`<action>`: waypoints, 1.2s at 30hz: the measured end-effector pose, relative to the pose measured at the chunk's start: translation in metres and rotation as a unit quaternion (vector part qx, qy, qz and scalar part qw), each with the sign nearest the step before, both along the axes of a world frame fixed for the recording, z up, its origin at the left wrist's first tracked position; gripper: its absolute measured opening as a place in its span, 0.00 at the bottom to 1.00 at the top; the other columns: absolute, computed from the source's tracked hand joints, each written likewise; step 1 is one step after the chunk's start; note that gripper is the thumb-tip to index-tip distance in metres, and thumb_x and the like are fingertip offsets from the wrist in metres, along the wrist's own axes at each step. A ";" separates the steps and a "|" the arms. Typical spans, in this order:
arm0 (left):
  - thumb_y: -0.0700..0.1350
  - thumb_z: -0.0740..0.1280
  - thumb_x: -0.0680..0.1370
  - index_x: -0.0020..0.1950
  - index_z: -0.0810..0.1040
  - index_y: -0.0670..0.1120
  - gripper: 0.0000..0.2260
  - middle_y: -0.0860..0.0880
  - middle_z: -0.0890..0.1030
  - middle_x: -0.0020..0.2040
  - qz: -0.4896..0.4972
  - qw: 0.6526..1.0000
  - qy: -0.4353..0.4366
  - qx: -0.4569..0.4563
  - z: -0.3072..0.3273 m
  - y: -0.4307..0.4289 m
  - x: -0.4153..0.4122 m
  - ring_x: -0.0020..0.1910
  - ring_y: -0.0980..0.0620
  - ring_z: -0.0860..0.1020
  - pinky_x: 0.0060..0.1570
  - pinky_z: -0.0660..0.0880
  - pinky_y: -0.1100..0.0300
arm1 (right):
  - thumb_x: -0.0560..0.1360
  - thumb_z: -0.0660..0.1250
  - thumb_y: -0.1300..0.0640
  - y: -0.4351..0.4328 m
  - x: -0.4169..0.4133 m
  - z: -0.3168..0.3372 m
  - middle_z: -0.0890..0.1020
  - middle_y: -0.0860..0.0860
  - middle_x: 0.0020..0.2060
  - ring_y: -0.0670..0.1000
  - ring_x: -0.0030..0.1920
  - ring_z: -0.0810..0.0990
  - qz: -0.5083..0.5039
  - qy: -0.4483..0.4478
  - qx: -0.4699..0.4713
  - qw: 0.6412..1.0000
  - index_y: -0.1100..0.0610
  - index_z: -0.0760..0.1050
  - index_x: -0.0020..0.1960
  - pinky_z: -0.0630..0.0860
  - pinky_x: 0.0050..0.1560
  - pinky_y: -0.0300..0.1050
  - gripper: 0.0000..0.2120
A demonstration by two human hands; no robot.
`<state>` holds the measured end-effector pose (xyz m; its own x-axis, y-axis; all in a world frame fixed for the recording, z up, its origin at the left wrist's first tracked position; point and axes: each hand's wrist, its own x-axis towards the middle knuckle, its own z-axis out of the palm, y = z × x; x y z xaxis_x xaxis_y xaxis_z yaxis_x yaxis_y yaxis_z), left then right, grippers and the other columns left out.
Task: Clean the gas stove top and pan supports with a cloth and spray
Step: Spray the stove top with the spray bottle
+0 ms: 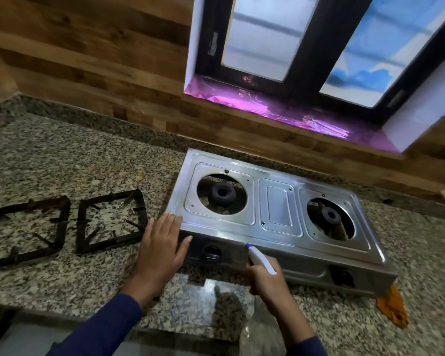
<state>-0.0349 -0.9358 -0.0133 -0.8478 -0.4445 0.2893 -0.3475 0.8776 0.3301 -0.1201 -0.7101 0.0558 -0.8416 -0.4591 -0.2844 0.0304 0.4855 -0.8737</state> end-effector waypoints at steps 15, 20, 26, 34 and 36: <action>0.59 0.55 0.79 0.69 0.75 0.44 0.25 0.46 0.75 0.69 -0.190 0.982 0.002 -0.019 0.006 0.054 -0.066 0.71 0.47 0.70 0.69 0.68 0.49 | 0.56 0.56 0.65 0.046 -0.032 0.003 0.66 0.56 0.31 0.51 0.30 0.62 -0.204 -0.011 -0.057 0.977 0.62 0.66 0.35 0.61 0.29 0.43 0.08; 0.59 0.55 0.79 0.66 0.77 0.45 0.25 0.46 0.77 0.68 -0.247 0.968 -0.013 -0.031 0.006 0.075 -0.087 0.69 0.46 0.73 0.67 0.70 0.48 | 0.64 0.57 0.67 0.071 -0.040 0.003 0.62 0.53 0.27 0.49 0.26 0.59 -0.268 -0.008 -0.051 0.962 0.54 0.63 0.30 0.57 0.27 0.39 0.10; 0.60 0.55 0.79 0.65 0.78 0.45 0.25 0.45 0.78 0.66 -0.290 0.956 -0.027 -0.033 0.003 0.103 -0.107 0.67 0.45 0.74 0.65 0.72 0.48 | 0.57 0.57 0.67 0.115 -0.046 0.011 0.66 0.57 0.31 0.51 0.28 0.63 -0.314 -0.047 -0.056 0.946 0.58 0.67 0.33 0.59 0.29 0.42 0.07; 0.60 0.53 0.79 0.65 0.78 0.44 0.27 0.44 0.78 0.66 -0.329 0.943 -0.031 -0.036 0.012 0.142 -0.139 0.66 0.44 0.75 0.64 0.73 0.47 | 0.61 0.57 0.70 0.165 -0.062 0.020 0.70 0.57 0.30 0.52 0.29 0.67 -0.380 -0.060 -0.028 0.923 0.59 0.73 0.35 0.64 0.27 0.41 0.10; 0.60 0.54 0.79 0.64 0.78 0.44 0.26 0.44 0.78 0.65 -0.335 0.941 -0.031 -0.038 0.017 0.155 -0.148 0.65 0.44 0.76 0.62 0.74 0.47 | 0.58 0.57 0.68 0.178 -0.068 0.021 0.69 0.56 0.28 0.51 0.26 0.65 -0.398 -0.036 -0.025 0.917 0.56 0.70 0.30 0.61 0.27 0.41 0.09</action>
<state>-0.1833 -0.7812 0.0037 -0.9466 0.2155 0.2399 0.2755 0.9271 0.2540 -0.1878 -0.5319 0.0770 -0.8955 0.2772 -0.3482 0.4161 0.2441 -0.8759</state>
